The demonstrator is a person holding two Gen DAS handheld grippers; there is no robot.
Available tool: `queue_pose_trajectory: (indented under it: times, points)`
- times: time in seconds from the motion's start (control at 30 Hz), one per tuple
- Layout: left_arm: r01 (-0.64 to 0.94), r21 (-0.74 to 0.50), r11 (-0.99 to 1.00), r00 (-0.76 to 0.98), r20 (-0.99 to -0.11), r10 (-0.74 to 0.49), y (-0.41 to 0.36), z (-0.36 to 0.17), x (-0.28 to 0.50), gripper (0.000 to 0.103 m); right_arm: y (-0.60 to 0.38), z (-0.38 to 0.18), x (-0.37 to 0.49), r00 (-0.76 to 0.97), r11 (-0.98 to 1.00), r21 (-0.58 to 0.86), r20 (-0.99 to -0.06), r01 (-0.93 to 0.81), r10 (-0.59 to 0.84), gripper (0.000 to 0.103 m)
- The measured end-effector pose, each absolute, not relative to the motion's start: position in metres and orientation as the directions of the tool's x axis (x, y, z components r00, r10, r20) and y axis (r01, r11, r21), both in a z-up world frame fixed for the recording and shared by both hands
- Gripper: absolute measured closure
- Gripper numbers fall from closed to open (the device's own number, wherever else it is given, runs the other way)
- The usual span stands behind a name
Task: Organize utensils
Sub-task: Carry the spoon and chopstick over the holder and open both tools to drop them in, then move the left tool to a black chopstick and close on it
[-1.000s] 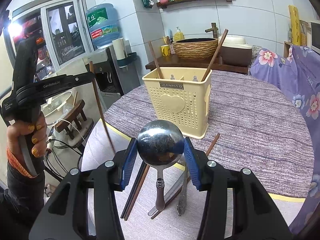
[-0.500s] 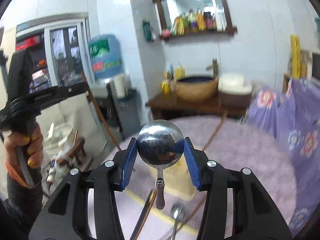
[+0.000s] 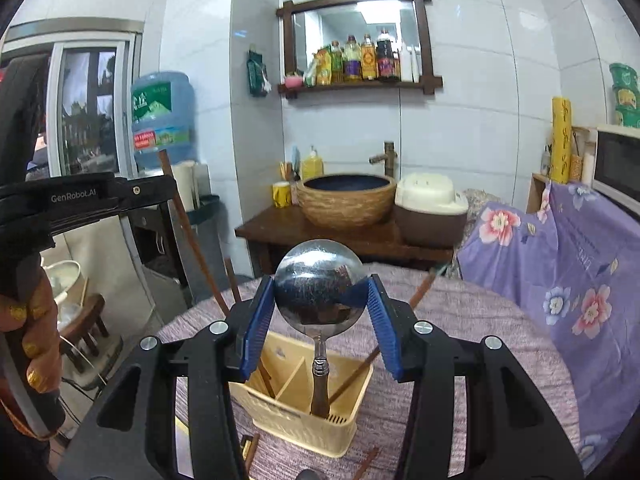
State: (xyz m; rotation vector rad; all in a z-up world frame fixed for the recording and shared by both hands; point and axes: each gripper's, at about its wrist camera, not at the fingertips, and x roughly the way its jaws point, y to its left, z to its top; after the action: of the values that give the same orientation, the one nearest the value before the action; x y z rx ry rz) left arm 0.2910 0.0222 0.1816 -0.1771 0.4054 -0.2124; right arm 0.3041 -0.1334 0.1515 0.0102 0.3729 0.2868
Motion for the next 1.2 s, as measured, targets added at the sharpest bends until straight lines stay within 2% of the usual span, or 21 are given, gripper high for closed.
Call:
queue_pose_trajectory:
  times: [0.33, 0.4, 0.57, 0.6, 0.67, 0.73, 0.8, 0.93, 1.03, 1.2]
  points:
    - [0.157, -0.218, 0.963, 0.842, -0.481, -0.245, 0.014, 0.121, 0.304, 0.095, -0.129, 0.097, 0.314, 0.863, 0.965, 0.052, -0.437, -0.258, 0.254, 0.055]
    - [0.153, -0.214, 0.965, 0.836, -0.493, -0.242, 0.014, 0.116, 0.306, 0.1, -0.128, 0.093, 0.312, 0.869, 0.966, 0.048, -0.428, -0.254, 0.249, 0.055]
    - [0.147, -0.208, 0.967, 0.831, -0.504, -0.235, 0.014, 0.112, 0.306, 0.1, -0.128, 0.093, 0.308, 0.874, 0.965, 0.03, -0.418, -0.261, 0.249, 0.055]
    - [0.15, -0.21, 0.966, 0.832, -0.501, -0.238, 0.014, 0.113, 0.305, 0.1, -0.129, 0.093, 0.307, 0.879, 0.965, 0.025, -0.407, -0.262, 0.249, 0.053]
    - [0.156, -0.212, 0.965, 0.836, -0.491, -0.243, 0.016, 0.115, 0.298, 0.1, -0.129, 0.095, 0.302, 0.888, 0.965, 0.005, -0.39, -0.263, 0.244, 0.041]
    - [0.151, -0.206, 0.967, 0.841, -0.487, -0.235, 0.017, 0.115, 0.29, 0.091, -0.13, 0.098, 0.293, 0.896, 0.965, -0.008, -0.374, -0.263, 0.241, 0.037]
    - [0.132, -0.206, 0.97, 0.846, -0.486, -0.218, 0.02, 0.113, 0.281, 0.056, -0.133, 0.099, 0.285, 0.9, 0.969, -0.018, -0.374, -0.248, 0.223, 0.037]
    - [0.09, -0.182, 0.979, 0.838, -0.517, -0.174, 0.028, 0.093, 0.258, 0.053, -0.141, 0.092, 0.268, 0.899, 0.977, -0.03, -0.399, -0.212, 0.183, 0.036]
    - [0.064, -0.13, 0.989, 0.811, -0.572, -0.127, 0.029, 0.064, 0.241, 0.054, -0.149, 0.077, 0.251, 0.882, 0.981, -0.019, -0.44, -0.194, 0.166, 0.031]
    - [0.075, -0.151, 0.986, 0.711, -0.685, -0.159, 0.024, 0.003, 0.215, 0.055, -0.154, 0.035, 0.221, 0.838, 0.985, -0.013, -0.527, -0.171, 0.138, 0.029]
